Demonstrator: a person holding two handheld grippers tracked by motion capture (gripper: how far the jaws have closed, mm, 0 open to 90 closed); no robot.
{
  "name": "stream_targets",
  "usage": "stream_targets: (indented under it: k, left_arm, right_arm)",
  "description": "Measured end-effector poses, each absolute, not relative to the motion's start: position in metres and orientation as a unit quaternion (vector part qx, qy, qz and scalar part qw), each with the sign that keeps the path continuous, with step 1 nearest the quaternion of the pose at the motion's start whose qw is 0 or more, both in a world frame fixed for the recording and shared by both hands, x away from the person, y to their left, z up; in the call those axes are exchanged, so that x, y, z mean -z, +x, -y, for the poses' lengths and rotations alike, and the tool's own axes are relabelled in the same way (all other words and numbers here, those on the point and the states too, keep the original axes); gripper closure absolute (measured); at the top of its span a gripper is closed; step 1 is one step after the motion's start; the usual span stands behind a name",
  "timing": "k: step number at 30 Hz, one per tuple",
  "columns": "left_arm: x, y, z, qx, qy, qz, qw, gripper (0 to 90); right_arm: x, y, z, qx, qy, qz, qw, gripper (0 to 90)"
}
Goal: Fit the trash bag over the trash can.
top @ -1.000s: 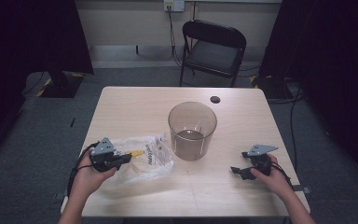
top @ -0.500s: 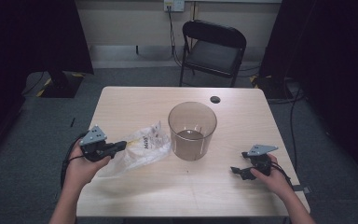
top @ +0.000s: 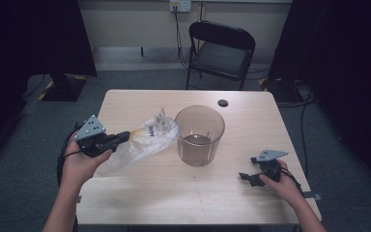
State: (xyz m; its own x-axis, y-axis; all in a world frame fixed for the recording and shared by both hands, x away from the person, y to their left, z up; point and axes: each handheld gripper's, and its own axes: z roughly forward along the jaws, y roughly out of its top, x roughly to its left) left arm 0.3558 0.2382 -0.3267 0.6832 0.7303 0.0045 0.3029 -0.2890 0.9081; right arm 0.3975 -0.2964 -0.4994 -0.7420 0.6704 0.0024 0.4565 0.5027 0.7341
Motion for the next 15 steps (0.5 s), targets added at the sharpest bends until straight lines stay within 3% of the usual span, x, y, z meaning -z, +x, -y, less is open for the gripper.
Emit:
stream_targets:
  k: [15]
  left_arm:
    - [0.314,0.380,-0.184,-0.221,0.785,-0.294,0.499,90.0]
  right_arm:
    - [0.499,0.398,0.296,-0.375,0.330,-0.854,0.143,14.8]
